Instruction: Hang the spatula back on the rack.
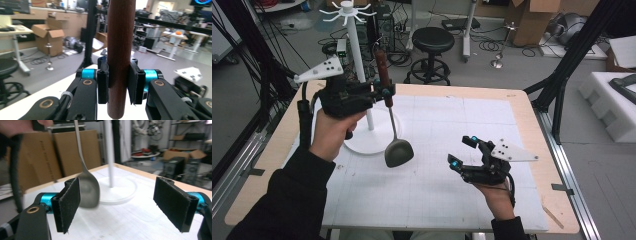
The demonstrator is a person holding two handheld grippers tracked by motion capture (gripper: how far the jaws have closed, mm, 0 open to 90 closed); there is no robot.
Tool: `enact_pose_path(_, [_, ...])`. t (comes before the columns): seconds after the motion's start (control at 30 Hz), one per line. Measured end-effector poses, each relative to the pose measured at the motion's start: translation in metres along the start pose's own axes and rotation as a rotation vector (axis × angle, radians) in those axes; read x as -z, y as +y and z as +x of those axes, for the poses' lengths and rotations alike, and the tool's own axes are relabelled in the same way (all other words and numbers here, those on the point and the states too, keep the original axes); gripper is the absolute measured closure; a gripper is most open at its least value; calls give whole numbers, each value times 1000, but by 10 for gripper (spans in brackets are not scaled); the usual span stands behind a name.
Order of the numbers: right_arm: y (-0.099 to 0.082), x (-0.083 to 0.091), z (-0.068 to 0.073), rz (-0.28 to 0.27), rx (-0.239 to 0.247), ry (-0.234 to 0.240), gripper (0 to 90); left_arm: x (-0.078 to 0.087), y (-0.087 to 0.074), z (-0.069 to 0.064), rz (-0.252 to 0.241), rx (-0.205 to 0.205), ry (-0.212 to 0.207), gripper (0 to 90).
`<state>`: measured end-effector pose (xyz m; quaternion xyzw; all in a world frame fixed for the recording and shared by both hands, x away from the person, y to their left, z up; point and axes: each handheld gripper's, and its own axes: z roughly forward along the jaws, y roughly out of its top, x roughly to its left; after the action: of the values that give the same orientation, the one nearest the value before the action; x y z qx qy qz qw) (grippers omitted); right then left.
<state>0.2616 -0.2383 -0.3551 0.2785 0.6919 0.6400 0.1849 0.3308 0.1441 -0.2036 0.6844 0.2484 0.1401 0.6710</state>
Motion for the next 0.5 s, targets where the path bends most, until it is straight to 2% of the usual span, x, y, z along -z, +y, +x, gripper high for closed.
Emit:
enact_pose_path(0.17, [-7,11,-11,28,7,-74,192,-3,16,17,18,5,53,732])
enact_pose_path(0.3, [-14,17,-16,20,1,-87,190,-6,27,27,16,8,97,732])
enact_pose_path(0.5, [-19,24,-19,25,0,-92,190,-12,36,37,29,13,138,732])
